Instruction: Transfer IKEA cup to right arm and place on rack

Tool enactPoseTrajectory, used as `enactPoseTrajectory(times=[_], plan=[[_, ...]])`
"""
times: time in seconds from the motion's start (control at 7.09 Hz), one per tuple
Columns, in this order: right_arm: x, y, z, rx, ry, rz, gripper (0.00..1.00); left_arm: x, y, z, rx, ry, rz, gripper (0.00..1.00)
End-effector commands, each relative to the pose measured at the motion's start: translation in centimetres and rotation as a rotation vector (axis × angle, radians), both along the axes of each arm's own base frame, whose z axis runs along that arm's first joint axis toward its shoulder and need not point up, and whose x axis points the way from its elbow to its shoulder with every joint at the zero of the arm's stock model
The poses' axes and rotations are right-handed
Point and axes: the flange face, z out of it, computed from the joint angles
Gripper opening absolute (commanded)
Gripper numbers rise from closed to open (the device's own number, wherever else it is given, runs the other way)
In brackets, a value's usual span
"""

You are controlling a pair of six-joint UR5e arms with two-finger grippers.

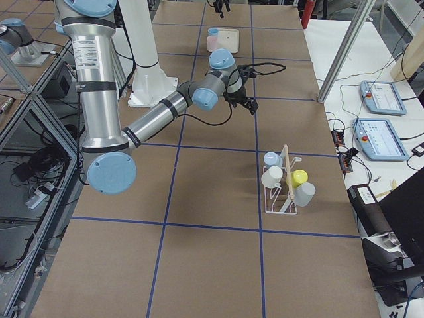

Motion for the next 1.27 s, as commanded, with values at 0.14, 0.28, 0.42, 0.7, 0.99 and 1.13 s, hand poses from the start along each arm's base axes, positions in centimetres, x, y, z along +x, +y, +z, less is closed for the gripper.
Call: enactPoseTrajectory(times=[0.14,0.28,0.42,0.7,0.99,1.13], plan=[[-1.4,0.7,-0.1,-0.008,-0.019,-0.025,1.0,2.0,0.0,6.7,-0.133,-0.047,0.001,1.0],[-1.6,0.8,-0.1,-0.009,-0.02,-0.03,1.0,3.6,0.8,7.9,-0.136,-0.023,0.029,1.0],[-1.5,0.8,0.0,-0.01,-0.019,-0.03,1.0,5.0,2.1,8.8,-0.166,-0.018,0.054,1.0],[-1.6,0.8,0.0,-0.01,-0.017,-0.032,1.0,4.1,5.4,12.7,-0.152,-0.035,0.087,1.0],[-1.6,0.9,0.1,-0.011,-0.016,-0.032,1.0,0.1,8.4,15.1,-0.127,-0.016,0.088,1.0],[-1.6,0.9,0.1,-0.011,-0.016,-0.032,1.0,0.4,8.2,15.2,-0.133,-0.01,0.082,1.0]])
